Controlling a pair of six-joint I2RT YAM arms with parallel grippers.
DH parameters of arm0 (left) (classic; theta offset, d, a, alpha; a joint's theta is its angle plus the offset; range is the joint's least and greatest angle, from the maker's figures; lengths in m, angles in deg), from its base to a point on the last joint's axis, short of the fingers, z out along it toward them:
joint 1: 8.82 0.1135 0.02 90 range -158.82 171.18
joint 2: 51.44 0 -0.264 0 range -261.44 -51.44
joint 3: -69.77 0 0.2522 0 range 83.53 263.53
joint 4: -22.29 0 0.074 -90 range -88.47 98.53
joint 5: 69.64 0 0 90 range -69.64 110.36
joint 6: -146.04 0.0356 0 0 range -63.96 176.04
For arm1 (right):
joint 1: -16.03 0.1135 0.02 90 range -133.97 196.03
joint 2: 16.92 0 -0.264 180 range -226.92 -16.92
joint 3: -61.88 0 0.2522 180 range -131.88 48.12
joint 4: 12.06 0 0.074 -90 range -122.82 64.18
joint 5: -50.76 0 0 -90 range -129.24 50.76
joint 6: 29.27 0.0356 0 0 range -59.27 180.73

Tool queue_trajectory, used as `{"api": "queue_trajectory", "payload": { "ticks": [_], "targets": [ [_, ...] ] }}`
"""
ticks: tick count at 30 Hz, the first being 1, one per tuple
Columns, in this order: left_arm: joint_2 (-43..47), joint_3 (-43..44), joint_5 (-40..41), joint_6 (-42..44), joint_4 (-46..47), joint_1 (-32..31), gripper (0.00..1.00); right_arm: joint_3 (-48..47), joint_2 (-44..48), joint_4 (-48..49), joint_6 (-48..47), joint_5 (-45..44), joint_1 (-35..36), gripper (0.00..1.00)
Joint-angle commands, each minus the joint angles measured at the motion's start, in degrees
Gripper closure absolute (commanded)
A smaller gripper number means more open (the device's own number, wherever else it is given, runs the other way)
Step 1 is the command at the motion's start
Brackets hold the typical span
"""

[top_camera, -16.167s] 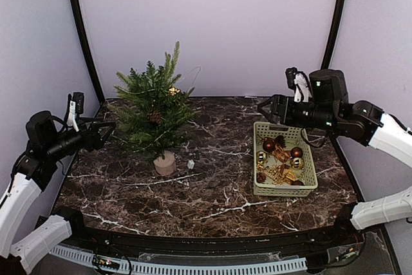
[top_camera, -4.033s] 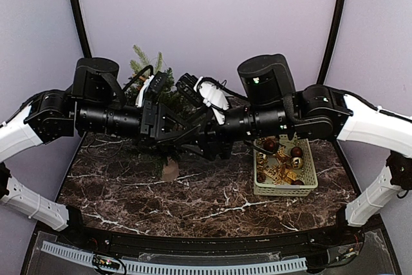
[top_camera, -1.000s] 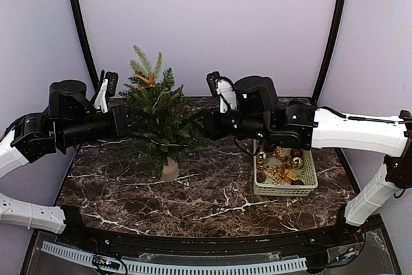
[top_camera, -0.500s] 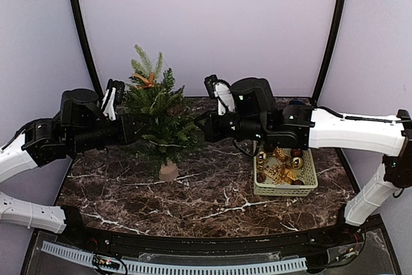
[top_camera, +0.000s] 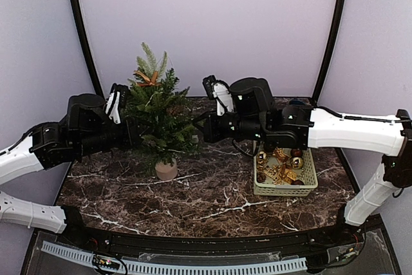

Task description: Decorate the small christmas tree

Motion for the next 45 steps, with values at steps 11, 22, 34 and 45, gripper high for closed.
{"api": "queue_trajectory", "payload": {
  "ticks": [11, 22, 34, 45],
  "targets": [
    [-1.86, -1.68, 1.22, 0.45, 0.85, 0.95, 0.6, -2.81, -1.52, 1.18, -0.1, 1.65, -0.33, 1.0],
    [1.35, -0.43, 1.58, 0.58, -1.67, 1.03, 0.42, -2.89, -1.57, 1.09, -0.16, 1.57, -0.33, 1.0],
    [4.56, 1.53, 0.56, 0.74, -4.82, 1.08, 0.3, -3.23, -1.54, 0.75, -0.1, 1.58, -0.33, 1.0],
    [6.27, 6.12, -0.4, 1.1, -12.89, 1.03, 0.25, -3.5, -1.5, 0.62, -0.14, 1.48, -0.38, 1.0]
  ]
}}
